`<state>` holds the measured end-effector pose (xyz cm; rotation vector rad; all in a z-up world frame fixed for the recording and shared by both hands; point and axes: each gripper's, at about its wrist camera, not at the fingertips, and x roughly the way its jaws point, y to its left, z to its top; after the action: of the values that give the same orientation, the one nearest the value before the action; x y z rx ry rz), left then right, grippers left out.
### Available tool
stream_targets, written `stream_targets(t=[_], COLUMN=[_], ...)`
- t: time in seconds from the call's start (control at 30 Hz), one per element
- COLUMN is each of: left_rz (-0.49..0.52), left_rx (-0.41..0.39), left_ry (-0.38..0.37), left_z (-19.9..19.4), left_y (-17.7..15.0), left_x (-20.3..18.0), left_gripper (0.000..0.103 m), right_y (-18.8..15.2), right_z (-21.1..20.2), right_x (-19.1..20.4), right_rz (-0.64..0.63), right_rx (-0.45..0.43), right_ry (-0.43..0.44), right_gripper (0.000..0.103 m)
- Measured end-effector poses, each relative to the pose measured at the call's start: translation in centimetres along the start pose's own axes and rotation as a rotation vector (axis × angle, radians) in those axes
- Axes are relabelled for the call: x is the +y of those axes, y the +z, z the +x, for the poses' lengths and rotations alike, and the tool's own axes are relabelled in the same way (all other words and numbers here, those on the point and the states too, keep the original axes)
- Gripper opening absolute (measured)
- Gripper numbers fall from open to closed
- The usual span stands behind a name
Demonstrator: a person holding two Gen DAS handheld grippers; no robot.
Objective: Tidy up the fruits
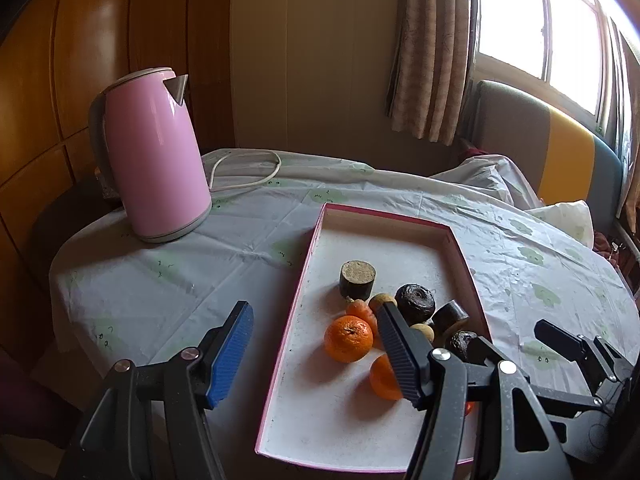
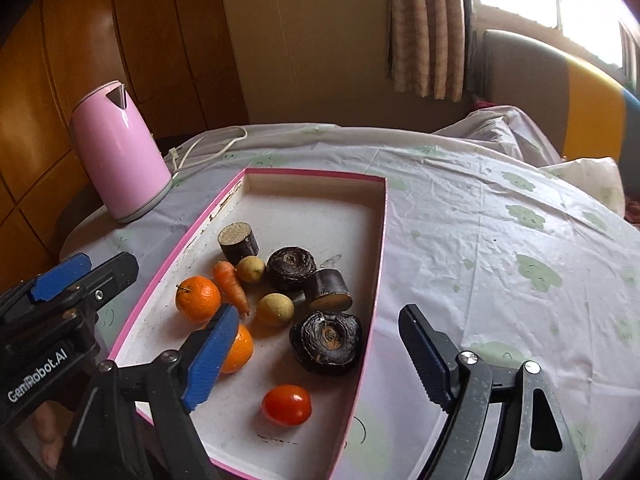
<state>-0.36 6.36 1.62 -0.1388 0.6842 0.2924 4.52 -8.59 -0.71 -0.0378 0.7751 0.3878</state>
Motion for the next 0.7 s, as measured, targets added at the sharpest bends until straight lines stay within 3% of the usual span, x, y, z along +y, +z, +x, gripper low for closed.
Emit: stream_targets(t=[0.2, 0.37, 0.7], left_rz=[-0.009, -0.015, 0.005], left_rx=[0.0, 0.007, 0.008], left_ry=[-0.007, -0.013, -0.008], left_z=[-0.7, -0.9, -1.4], left_y=[-0.3, -0.6, -0.8], left_x=[-0.3, -0.4, -0.5], left_gripper=[0.065, 0.059, 0.058], right_y=[-1.6, -2.5, -2.7], right_z=[-1.9, -2.3, -2.5], right_x=[-0.5, -0.8, -0.6], right_rz=[0.014, 0.02, 0.024], right_rx=[-0.023, -0.015, -0.018], right_ry=[-0.042, -0.039, -0.034], right_gripper=[0.086, 0.086, 0.086])
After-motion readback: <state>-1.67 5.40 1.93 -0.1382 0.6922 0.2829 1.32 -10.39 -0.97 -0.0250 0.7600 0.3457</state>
